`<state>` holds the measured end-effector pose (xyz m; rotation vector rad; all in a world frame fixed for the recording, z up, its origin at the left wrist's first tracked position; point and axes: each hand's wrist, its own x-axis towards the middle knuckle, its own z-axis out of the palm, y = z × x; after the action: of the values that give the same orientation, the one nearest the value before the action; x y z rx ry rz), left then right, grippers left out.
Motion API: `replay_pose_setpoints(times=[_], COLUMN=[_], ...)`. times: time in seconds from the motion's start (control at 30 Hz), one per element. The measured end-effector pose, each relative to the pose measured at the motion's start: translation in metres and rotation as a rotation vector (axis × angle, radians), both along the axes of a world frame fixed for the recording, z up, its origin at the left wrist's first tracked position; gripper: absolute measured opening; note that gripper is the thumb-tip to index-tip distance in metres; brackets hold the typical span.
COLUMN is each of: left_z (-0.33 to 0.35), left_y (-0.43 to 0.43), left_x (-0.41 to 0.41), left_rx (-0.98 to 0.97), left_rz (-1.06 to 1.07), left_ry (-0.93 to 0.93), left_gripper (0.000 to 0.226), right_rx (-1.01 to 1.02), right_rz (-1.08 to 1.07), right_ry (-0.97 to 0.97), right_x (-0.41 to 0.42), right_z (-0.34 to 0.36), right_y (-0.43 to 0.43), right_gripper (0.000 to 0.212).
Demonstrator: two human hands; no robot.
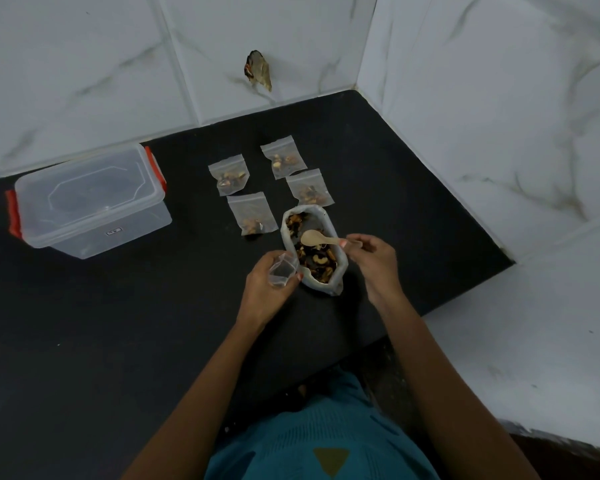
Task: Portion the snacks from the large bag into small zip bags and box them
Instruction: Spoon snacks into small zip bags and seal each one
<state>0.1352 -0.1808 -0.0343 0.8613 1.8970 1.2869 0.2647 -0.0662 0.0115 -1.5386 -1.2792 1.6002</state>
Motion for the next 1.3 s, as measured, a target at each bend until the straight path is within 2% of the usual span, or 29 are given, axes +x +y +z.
replay_pose_setpoints(times=[0.17, 0.4, 0.57, 0.7, 0.93, 1.03, 1.17, 1.3], left_z=[0.004, 0.004, 0.003, 0.001, -0.004, -0.003, -0.002, -0.003], left_y=[0.001, 0.002, 0.003, 0.004, 0.006, 0.006, 0.005, 0.006], left_x=[0.002, 0.002, 0.003, 0.003, 0.004, 0.005, 0.004, 0.004], left_rx=[0.015, -0.006, -0.024, -0.044, -0.055, -0.063, -0.028, 0.001], left_rz=[-0.016, -0.026, -0.021, -0.026, -0.013, -0.024, -0.026, -0.02], left_ry=[0.013, 0.002, -0.021, -0.031, -0.065, -0.071, -0.091, -0.129], left_gripper=[0.036, 0.035, 0.03, 0.029, 0.028, 0.026, 0.023, 0.021], right_rx=[-0.063, 0.412, 0.475, 0.493, 0.696, 0.644, 0.353, 0.353], right_rz=[-0.079, 0.093, 0.2, 0.181, 0.291, 0.24, 0.073, 0.12], right_ry=[0.119, -0.128, -0.17, -0.164, -0.2, -0.176, -0.087, -0.102], right_x=[-0.013, 0.004, 0.007, 0.001, -0.001, -0.002, -0.001, 0.0], right_z=[-0.002, -0.004, -0.009, -0.017, -0.025, -0.028, -0.025, -0.022], right_y=[0.001, 0.002, -0.008, -0.013, -0.03, -0.034, -0.022, -0.024], right_gripper=[0.014, 0.014, 0.013, 0.017, 0.017, 0.018, 0.018, 0.017])
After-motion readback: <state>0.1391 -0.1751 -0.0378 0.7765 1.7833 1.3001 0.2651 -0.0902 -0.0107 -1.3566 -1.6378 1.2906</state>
